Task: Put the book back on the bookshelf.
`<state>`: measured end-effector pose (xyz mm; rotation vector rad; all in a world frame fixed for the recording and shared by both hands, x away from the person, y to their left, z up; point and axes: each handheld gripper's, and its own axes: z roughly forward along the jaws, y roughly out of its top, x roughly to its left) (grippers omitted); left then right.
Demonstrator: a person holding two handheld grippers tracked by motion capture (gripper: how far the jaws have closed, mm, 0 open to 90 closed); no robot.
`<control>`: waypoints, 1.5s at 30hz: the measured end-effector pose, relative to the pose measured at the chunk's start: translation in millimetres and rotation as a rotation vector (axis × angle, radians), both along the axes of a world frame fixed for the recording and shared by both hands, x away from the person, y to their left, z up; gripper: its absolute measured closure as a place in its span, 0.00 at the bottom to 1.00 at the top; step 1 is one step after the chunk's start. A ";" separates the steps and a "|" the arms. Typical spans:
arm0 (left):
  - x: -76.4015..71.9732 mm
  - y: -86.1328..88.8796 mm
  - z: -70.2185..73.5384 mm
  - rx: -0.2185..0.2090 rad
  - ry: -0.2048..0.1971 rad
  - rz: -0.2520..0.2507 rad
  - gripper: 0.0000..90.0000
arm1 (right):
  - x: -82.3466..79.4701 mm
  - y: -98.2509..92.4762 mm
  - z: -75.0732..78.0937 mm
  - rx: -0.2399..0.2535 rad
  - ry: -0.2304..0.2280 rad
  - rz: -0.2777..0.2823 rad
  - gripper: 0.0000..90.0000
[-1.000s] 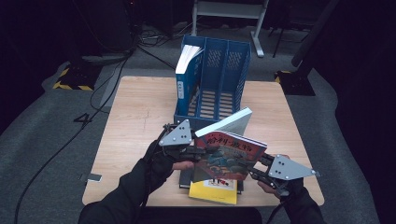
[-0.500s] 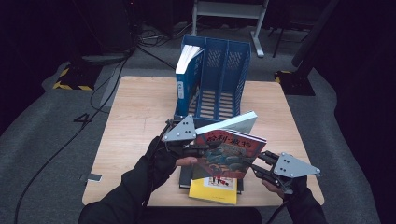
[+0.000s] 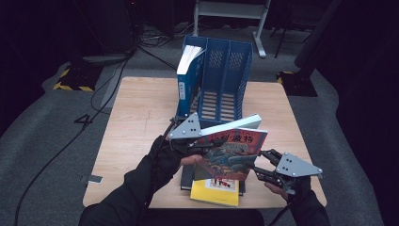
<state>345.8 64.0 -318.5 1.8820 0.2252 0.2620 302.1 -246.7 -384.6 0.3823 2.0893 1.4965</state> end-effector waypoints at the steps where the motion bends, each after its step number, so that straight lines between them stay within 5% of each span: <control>1: 0.0 0.0 -0.3 -0.003 0.002 0.001 0.79 | 0.0 0.0 0.0 0.000 0.000 0.000 0.61; 11: 2.3 1.7 -2.1 -0.022 0.016 0.020 0.80 | 17.1 -33.3 -26.6 -0.083 0.161 -0.099 0.36; 16: 4.7 1.6 -2.8 -0.032 0.026 0.032 0.80 | 38.9 -56.1 -58.8 -0.169 0.292 -0.212 0.33; 22: 7.5 -1.1 -1.1 -0.025 0.034 0.033 0.81 | 52.6 -74.7 -83.9 -0.192 0.396 -0.281 0.33; 30: 12.2 -10.4 5.8 -0.014 0.049 0.054 0.81 | 57.1 -80.7 -94.3 -0.205 0.439 -0.306 0.30; 45: 27.1 -18.2 36.1 0.001 -0.012 0.082 0.82 | 63.7 -81.3 -111.9 -0.214 0.481 -0.316 0.30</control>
